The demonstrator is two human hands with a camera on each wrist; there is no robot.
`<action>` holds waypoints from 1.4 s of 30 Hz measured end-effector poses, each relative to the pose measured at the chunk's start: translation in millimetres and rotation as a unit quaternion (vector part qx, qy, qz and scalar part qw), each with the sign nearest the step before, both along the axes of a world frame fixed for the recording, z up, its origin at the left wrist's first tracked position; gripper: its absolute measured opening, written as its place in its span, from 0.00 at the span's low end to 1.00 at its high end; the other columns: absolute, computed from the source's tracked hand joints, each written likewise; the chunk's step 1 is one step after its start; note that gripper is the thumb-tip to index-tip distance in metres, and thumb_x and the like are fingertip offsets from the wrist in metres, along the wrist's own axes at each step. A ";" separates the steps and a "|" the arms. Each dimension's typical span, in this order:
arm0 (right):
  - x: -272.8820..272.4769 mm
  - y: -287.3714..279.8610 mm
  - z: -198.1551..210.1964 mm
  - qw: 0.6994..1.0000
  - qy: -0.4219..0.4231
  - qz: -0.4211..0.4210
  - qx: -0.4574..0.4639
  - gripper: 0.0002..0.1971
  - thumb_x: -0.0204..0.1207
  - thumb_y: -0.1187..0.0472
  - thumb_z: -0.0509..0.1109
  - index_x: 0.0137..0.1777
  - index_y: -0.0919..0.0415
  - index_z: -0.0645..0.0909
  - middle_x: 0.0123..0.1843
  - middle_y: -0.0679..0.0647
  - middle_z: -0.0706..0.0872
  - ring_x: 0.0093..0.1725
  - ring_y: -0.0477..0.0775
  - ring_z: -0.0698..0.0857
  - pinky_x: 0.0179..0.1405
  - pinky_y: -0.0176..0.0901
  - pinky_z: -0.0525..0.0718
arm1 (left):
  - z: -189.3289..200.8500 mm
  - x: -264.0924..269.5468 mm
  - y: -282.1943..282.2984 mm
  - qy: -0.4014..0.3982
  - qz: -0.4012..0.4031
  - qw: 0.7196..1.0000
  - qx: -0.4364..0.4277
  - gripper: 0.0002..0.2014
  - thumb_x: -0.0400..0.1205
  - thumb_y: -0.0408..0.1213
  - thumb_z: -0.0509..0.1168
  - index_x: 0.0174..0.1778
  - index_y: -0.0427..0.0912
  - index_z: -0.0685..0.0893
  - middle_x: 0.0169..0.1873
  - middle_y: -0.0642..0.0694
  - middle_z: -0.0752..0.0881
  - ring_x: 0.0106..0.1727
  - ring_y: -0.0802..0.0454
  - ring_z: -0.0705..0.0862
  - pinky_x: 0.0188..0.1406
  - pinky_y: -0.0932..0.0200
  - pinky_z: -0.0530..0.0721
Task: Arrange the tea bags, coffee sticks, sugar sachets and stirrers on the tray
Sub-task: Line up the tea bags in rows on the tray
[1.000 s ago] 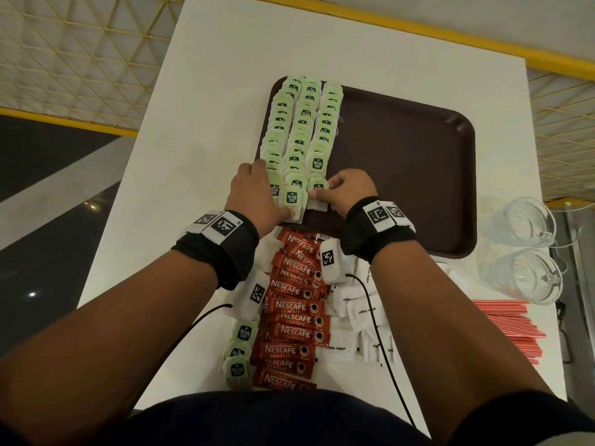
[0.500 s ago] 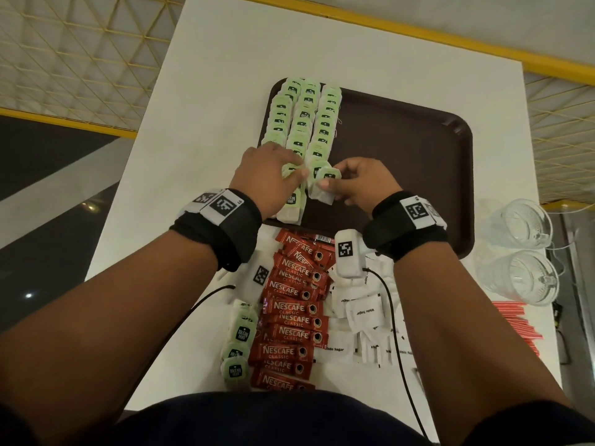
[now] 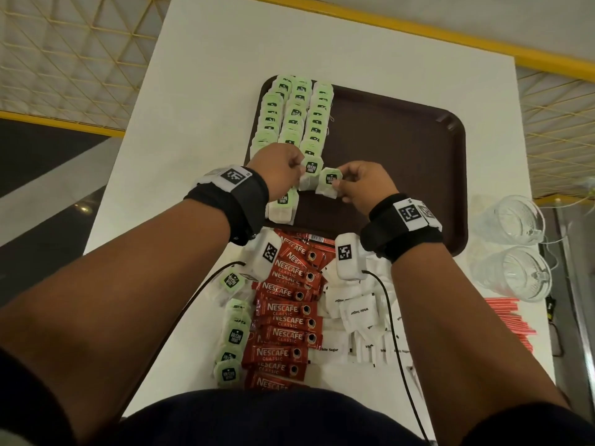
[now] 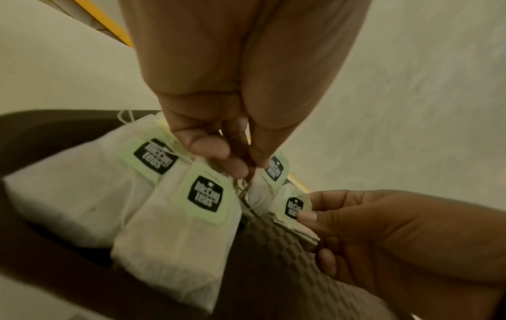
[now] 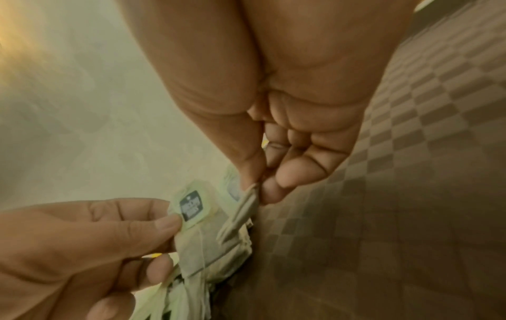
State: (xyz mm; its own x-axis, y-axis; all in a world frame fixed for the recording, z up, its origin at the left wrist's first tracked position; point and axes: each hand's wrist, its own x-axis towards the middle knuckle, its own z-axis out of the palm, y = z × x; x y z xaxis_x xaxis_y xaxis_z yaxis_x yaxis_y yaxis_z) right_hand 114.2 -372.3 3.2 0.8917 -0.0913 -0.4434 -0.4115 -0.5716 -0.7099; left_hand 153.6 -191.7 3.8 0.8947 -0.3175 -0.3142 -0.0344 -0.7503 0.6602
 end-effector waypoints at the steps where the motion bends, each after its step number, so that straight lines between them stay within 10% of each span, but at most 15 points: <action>1: -0.8 -1.3 -0.2 1.000 0.003 -0.003 -0.004 0.08 0.82 0.66 0.69 0.59 0.62 0.83 0.54 0.63 0.89 0.41 0.48 0.83 0.34 0.30 0.82 | -0.9 1.5 -3.0 -0.006 0.000 1.000 0.015 0.07 0.85 0.38 0.64 0.55 0.40 0.84 0.46 0.47 0.84 0.48 0.49 0.81 0.48 0.59 0.75; 19: -2.1 11.8 -11.8 0.993 0.028 -0.046 0.104 0.08 0.74 0.65 0.77 0.44 0.58 0.80 0.41 0.57 0.89 0.33 0.44 0.85 0.31 0.31 0.84 | -9.0 1.0 -5.0 -0.043 0.085 0.992 0.082 0.03 0.80 0.41 0.66 0.46 0.46 0.81 0.46 0.48 0.84 0.50 0.46 0.83 0.46 0.55 0.77; 32: 1.3 27.8 -19.5 0.996 0.040 -0.073 0.020 0.13 0.73 0.57 0.79 0.41 0.55 0.75 0.34 0.57 0.87 0.34 0.55 0.87 0.44 0.58 0.91 | 2.5 -14.2 27.1 -0.091 0.124 0.988 0.032 0.08 0.82 0.42 0.64 0.52 0.43 0.83 0.47 0.47 0.84 0.50 0.45 0.83 0.49 0.55 0.79; 42: -4.5 43.7 -21.2 0.996 0.016 -0.013 -0.091 0.12 0.71 0.55 0.78 0.39 0.52 0.75 0.44 0.57 0.88 0.46 0.61 0.89 0.49 0.61 0.89 | -2.8 -29.5 37.7 -0.060 0.044 0.996 0.051 0.06 0.82 0.39 0.64 0.49 0.46 0.86 0.49 0.48 0.87 0.53 0.44 0.85 0.51 0.55 0.81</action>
